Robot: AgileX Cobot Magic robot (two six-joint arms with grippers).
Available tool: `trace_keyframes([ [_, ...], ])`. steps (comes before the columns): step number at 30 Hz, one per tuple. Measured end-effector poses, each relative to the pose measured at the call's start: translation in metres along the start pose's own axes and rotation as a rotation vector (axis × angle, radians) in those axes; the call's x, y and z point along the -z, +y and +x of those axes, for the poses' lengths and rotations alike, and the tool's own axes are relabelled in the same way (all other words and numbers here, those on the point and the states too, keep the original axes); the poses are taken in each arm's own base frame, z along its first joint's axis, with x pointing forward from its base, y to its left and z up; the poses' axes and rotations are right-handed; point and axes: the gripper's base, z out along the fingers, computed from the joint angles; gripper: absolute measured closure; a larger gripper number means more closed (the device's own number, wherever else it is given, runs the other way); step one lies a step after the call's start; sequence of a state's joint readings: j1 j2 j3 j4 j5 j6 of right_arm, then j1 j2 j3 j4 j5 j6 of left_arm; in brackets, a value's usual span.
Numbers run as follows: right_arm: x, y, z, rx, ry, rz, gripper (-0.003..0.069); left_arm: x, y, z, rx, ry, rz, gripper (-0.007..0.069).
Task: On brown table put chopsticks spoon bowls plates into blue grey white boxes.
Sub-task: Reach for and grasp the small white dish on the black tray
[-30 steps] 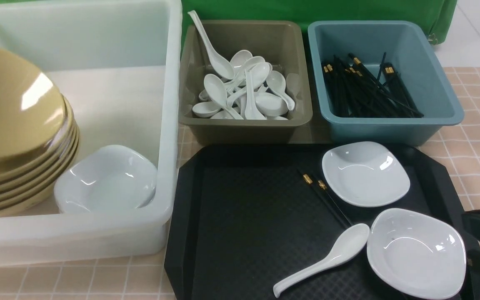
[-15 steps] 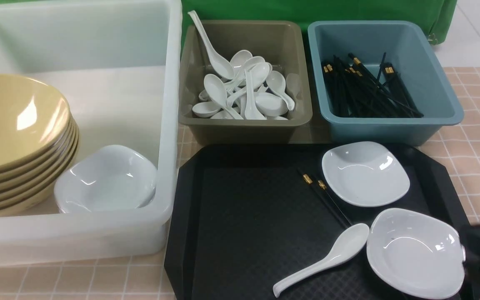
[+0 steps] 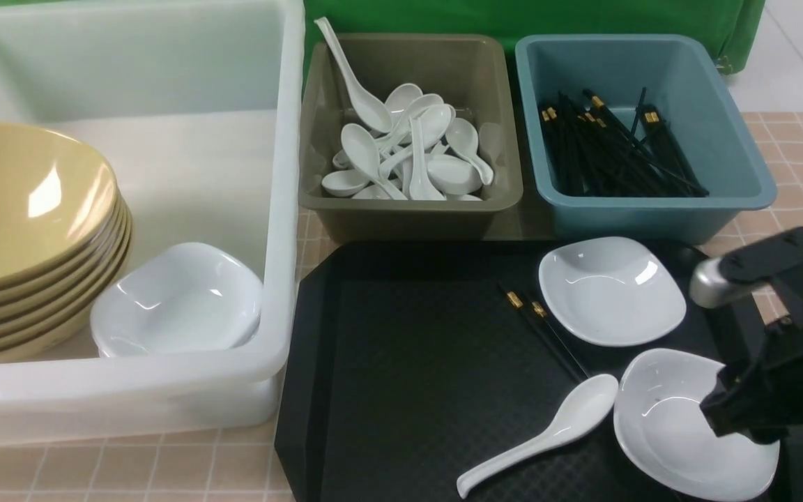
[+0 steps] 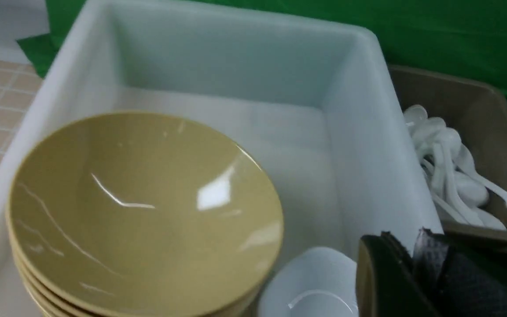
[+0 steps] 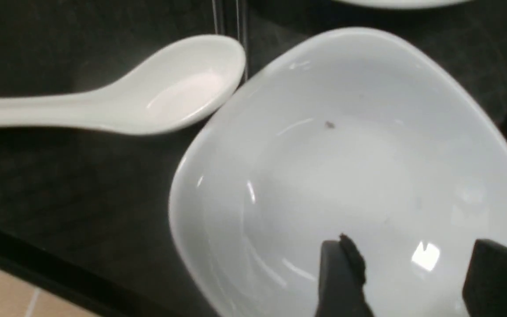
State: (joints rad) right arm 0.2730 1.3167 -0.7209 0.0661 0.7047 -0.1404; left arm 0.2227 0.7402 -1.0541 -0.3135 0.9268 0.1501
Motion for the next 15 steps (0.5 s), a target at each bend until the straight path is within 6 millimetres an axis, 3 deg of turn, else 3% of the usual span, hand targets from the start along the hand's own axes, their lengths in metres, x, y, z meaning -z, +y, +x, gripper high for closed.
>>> trace_keyframes([
  [2, -0.003, -0.001, -0.006, 0.017, 0.008, 0.005, 0.0245, -0.001, -0.003, 0.01, 0.004, 0.035, 0.031, 0.0615],
  [9, -0.025, -0.008, -0.03, 0.129, 0.067, 0.033, 0.0244, -0.016, -0.001, 0.104, -0.048, 0.237, 0.09, 0.0634],
  [15, -0.051, -0.01, -0.033, 0.222, 0.116, 0.033, 0.0244, -0.018, 0.009, 0.156, -0.07, 0.117, 0.038, 0.0634],
])
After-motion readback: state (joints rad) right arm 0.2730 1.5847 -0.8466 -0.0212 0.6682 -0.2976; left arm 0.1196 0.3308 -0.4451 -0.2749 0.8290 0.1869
